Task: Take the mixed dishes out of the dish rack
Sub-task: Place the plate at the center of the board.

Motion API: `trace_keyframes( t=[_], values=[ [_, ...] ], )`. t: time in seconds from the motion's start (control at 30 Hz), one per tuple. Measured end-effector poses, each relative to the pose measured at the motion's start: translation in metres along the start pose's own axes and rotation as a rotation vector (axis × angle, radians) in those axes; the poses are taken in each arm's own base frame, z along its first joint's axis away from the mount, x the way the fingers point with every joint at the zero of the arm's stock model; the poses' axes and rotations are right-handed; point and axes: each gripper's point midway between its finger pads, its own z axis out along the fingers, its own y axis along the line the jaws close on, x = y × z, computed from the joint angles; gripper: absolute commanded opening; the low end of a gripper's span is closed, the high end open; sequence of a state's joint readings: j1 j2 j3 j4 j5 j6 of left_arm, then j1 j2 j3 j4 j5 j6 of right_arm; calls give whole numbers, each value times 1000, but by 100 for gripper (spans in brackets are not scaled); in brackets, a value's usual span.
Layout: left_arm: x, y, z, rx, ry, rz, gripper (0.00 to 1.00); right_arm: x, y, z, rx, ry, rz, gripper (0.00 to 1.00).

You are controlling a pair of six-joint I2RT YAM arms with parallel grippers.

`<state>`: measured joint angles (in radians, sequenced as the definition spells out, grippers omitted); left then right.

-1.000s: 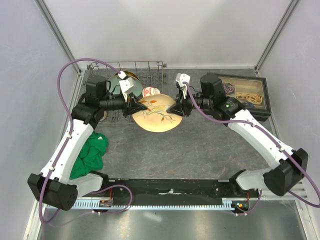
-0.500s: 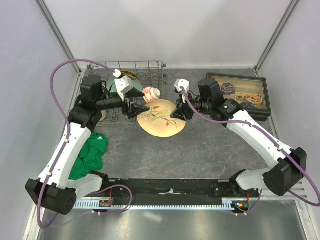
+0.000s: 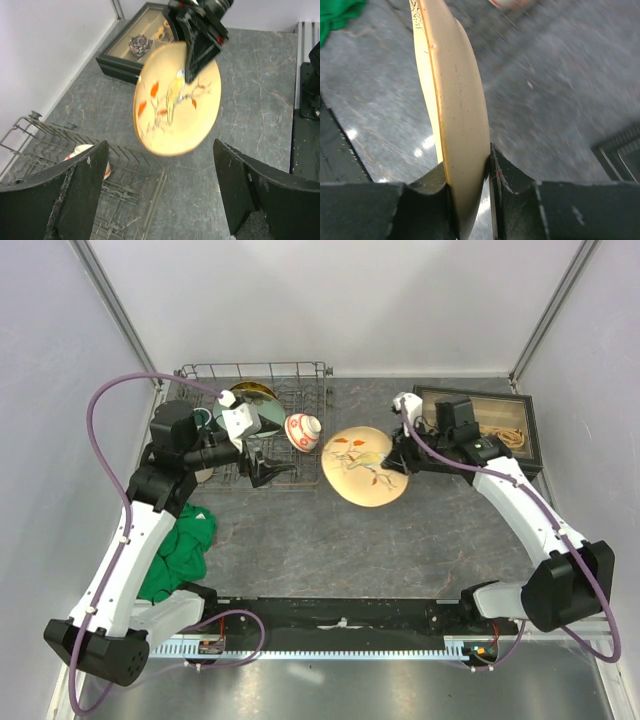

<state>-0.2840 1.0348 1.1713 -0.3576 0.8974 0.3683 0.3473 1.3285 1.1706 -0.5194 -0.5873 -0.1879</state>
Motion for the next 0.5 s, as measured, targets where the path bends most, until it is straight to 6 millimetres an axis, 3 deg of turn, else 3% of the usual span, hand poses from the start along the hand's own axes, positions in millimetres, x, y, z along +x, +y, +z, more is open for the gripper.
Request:
trace_keyframes(
  t=[0.13, 0.27, 0.5],
  values=[
    [18, -1, -1, -5, 42, -3, 93, 29, -29, -14, 62, 53, 88, 0],
    [38, -3, 0, -3, 94, -27, 93, 63, -33, -24, 36, 116, 155, 0],
    [60, -8, -2, 9, 150, -37, 93, 103, -49, -54, 1, 182, 221, 0]
  ],
)
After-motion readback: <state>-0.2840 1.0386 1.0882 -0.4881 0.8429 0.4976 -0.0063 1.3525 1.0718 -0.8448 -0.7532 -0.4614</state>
